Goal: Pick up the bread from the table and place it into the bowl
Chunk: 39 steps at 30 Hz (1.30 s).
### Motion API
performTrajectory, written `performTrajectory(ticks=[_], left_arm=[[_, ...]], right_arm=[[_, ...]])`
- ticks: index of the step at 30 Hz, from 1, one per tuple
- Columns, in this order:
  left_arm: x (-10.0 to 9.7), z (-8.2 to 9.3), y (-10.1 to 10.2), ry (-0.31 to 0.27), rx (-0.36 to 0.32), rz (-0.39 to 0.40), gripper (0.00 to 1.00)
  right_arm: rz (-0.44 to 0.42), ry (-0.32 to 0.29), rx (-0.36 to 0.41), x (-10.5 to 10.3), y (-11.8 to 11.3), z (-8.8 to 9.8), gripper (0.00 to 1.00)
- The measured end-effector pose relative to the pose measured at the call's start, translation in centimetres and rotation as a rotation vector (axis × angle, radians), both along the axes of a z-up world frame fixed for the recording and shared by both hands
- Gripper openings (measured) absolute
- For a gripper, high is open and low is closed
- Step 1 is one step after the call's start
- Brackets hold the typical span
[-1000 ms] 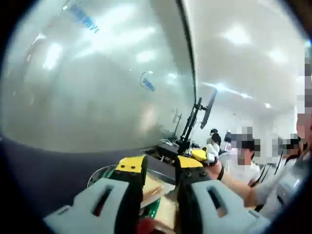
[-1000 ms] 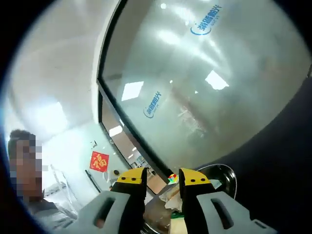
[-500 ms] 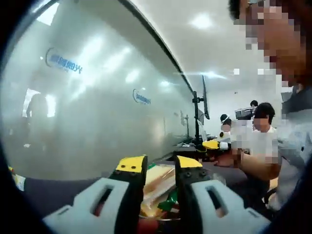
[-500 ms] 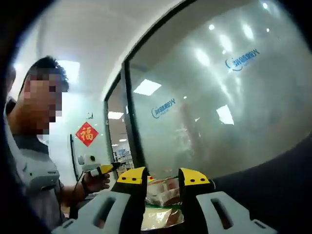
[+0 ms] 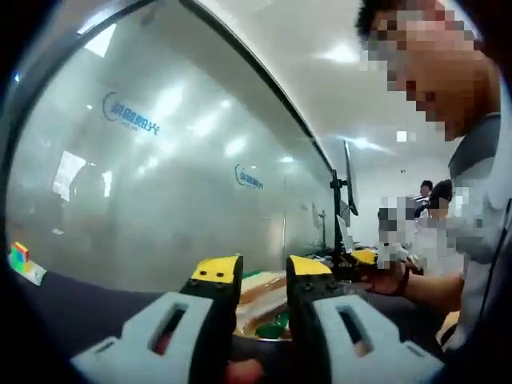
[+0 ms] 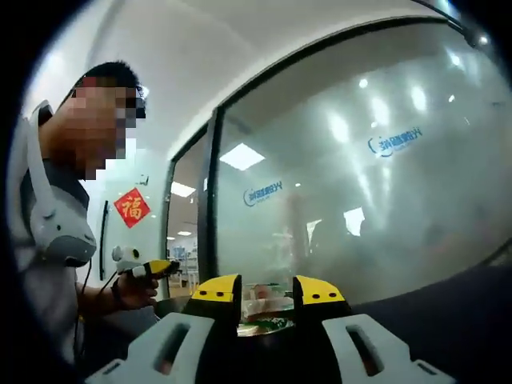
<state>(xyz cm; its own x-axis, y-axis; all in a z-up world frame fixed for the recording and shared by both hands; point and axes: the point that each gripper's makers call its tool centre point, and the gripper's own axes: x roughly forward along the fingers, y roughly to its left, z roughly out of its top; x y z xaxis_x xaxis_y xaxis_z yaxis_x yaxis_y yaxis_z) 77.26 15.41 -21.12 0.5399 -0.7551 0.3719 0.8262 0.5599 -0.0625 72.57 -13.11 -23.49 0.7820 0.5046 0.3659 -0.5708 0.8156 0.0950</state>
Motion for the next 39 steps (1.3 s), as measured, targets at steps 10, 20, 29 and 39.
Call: performTrajectory(ticks=[10, 20, 29, 39], left_arm=[[-0.6, -0.9, 1.1, 0.093, -0.122, 0.039, 0.17], [-3.6, -1.5, -0.2, 0.068, -0.148, 0.037, 0.17], [-3.8, -3.2, 1.6, 0.106, -0.237, 0.061, 0.17], [-4.6, -3.3, 0.6, 0.066, -0.186, 0.054, 0.17]], right_arm=[[-0.098, 0.104, 0.009, -0.9, -2.1, -4.1, 0.23], [-0.137, 0.238, -0.002, 0.6, -2.2, -9.0, 0.16], [-0.114, 0.275, 0.085, 0.2, -2.6, -9.5, 0.16], [-0.110, 0.266, 0.187, -0.2, -3.6, -8.9, 0.16]])
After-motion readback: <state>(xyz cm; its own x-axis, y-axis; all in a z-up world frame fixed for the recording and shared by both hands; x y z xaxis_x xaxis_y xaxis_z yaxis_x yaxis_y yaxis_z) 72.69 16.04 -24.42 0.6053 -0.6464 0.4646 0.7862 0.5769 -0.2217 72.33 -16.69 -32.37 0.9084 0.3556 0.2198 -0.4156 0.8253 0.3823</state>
